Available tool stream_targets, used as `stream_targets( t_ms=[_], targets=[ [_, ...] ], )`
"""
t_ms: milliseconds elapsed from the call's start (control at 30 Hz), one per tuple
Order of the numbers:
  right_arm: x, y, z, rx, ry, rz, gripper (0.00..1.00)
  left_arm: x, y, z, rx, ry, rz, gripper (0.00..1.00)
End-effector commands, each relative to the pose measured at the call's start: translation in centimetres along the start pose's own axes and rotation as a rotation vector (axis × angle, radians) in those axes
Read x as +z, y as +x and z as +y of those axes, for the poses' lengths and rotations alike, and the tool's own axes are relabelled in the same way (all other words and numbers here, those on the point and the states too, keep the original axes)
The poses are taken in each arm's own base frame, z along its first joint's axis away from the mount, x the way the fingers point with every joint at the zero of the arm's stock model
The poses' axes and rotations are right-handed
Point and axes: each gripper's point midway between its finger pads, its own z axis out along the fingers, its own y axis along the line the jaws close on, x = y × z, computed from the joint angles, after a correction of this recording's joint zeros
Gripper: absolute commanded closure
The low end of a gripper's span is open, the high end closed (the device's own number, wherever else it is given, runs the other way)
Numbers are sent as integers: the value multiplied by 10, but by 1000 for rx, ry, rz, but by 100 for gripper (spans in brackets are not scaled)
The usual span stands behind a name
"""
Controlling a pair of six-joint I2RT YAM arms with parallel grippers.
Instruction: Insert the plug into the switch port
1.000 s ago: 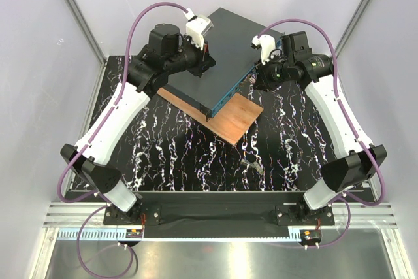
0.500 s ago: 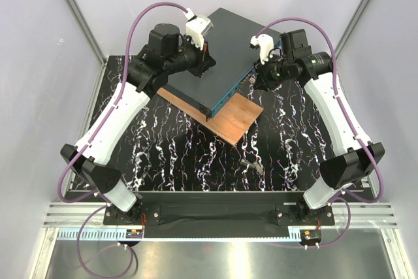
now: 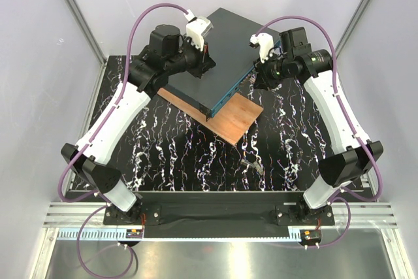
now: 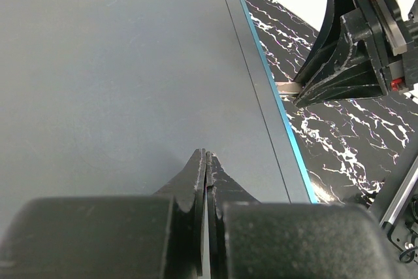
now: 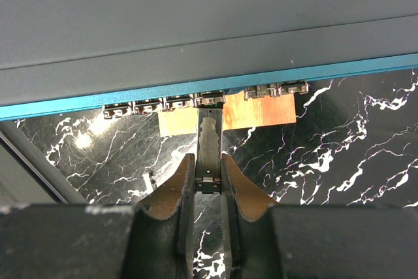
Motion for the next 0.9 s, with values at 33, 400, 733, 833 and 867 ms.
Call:
stream_targets(
  t_ms=[33,400,733,833,867],
  targets=[
    [-9,-57,17,-92,-47,-210,100,-2,-13,-1,5,15,-52,100],
    [-24,-58,19,-134,-9,-263,100,1,-13,-2,-7,23,-52,100],
    [0,-39,22,-132,-66,-210,100,-1,-14,-1,-4,17,-54,100],
    [6,-32,20,-139,-65,-199,100,-1,-14,-1,-2,19,-54,100],
    [6,-33,20,-144,-61,-206,100,-1,-14,-1,-1,19,-54,100]
  ],
)
